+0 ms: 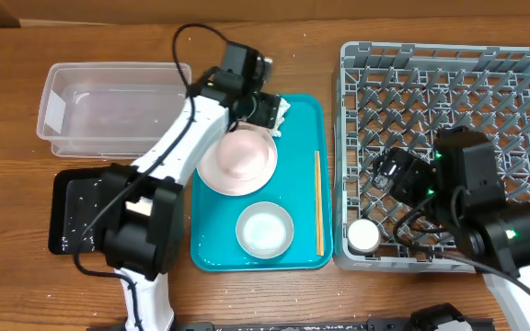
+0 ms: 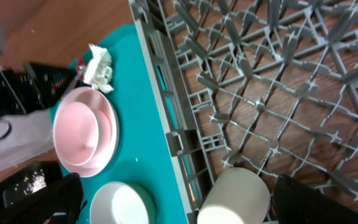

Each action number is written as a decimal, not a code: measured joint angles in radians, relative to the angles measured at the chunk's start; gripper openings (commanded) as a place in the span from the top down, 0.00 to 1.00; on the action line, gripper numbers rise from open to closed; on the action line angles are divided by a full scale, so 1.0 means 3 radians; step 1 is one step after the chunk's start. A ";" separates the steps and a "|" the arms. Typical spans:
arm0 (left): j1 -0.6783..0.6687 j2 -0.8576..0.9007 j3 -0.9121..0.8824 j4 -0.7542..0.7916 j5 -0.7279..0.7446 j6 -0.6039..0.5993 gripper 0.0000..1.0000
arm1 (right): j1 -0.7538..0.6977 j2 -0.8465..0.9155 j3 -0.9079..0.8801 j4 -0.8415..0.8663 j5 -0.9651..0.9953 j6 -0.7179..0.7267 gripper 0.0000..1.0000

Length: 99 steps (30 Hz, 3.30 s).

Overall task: Sort waste into correct bins and load items into the dishwasher
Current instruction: 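Grasp the crumpled white tissue and drop it into the clear bin, then grasp the red wrapper and drop it into the clear bin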

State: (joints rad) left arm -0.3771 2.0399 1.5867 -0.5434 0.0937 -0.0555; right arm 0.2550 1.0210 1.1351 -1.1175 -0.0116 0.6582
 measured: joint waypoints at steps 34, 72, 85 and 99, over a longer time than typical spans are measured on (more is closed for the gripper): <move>0.0253 -0.0528 0.0754 -0.1219 -0.0923 -0.0549 0.96 | 0.0000 0.0088 0.0000 -0.0001 -0.0112 -0.0069 0.00; -0.0066 0.0829 0.0732 -0.0328 -0.0921 0.1148 0.44 | 0.0000 0.0088 0.0000 -0.0004 -0.0112 -0.0094 0.00; -0.0098 0.0735 0.0753 -0.0641 -0.1150 0.0701 0.96 | 0.0000 0.0088 0.0000 0.0005 -0.0109 -0.0102 0.00; 0.0399 -0.0765 0.1158 -0.1408 -0.1035 0.0476 0.96 | 0.0000 0.0088 0.0000 0.0006 -0.0109 -0.0100 0.00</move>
State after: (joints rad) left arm -0.2573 1.8103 1.9343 -0.9657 -0.2169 0.0872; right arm 0.2550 1.0473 1.1351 -1.1156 -0.0444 0.6281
